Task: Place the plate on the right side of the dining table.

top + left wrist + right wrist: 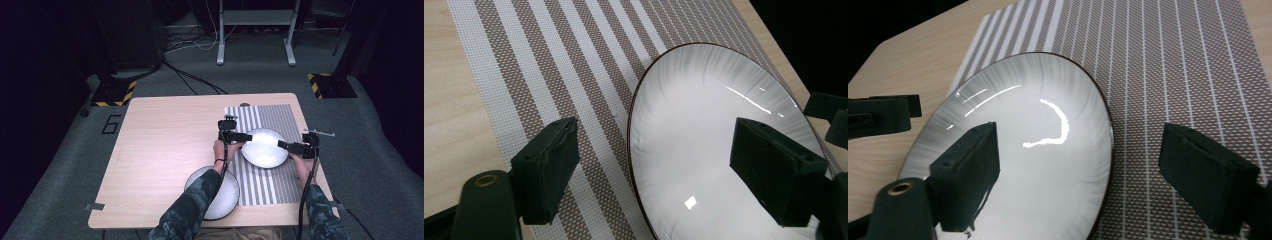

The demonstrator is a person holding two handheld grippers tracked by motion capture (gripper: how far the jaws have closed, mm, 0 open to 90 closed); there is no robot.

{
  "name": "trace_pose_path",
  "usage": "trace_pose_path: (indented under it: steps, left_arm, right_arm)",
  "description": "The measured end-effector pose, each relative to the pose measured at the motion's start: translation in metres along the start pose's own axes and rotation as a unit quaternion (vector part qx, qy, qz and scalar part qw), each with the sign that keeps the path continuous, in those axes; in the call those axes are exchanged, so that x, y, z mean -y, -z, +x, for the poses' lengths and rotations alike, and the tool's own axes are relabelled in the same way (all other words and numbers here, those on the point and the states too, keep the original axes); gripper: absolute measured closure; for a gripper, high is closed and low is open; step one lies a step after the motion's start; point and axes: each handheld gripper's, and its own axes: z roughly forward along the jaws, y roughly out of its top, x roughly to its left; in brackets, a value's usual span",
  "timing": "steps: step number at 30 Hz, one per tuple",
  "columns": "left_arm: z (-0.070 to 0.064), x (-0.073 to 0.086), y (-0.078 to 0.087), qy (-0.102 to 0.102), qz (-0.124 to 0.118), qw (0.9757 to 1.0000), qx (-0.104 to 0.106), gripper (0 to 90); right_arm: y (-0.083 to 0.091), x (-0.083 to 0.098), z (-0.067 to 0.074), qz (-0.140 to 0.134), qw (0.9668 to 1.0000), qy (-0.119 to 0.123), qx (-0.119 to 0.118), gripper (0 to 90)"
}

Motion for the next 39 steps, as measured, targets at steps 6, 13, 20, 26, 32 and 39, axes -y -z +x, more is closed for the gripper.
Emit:
trace_pose_path:
  steps: [6,13,20,26,32,39]
  left_arm:
    - [0.003,0.005,0.02,-0.012,-0.006,0.9999,-0.003,14.5]
    - [0.009,0.016,0.045,-0.035,-0.023,0.9991,0.0,13.1]
    - [0.024,0.032,0.063,-0.044,-0.024,0.9987,0.003,13.0]
    - [0.038,0.043,0.085,-0.052,-0.032,0.9981,-0.001,12.4]
    - [0.058,0.056,0.107,-0.048,-0.041,0.9979,-0.015,11.6]
    - [0.079,0.08,0.132,-0.05,-0.068,0.9952,-0.05,10.6]
  right_arm:
    - [0.017,0.001,0.009,-0.003,0.9997,0.015,-0.017,9.8]
    - [0.035,0.007,0.013,-0.013,0.9993,0.029,-0.019,9.6]
    - [0.048,0.019,0.013,-0.012,0.9985,0.05,-0.016,9.5]
    - [0.062,0.03,0.015,-0.014,0.9976,0.066,-0.015,8.2]
    - [0.071,0.04,0.017,-0.01,0.997,0.075,-0.015,6.2]
    - [0.079,0.053,0.017,-0.01,0.9949,0.1,0.008,5.5]
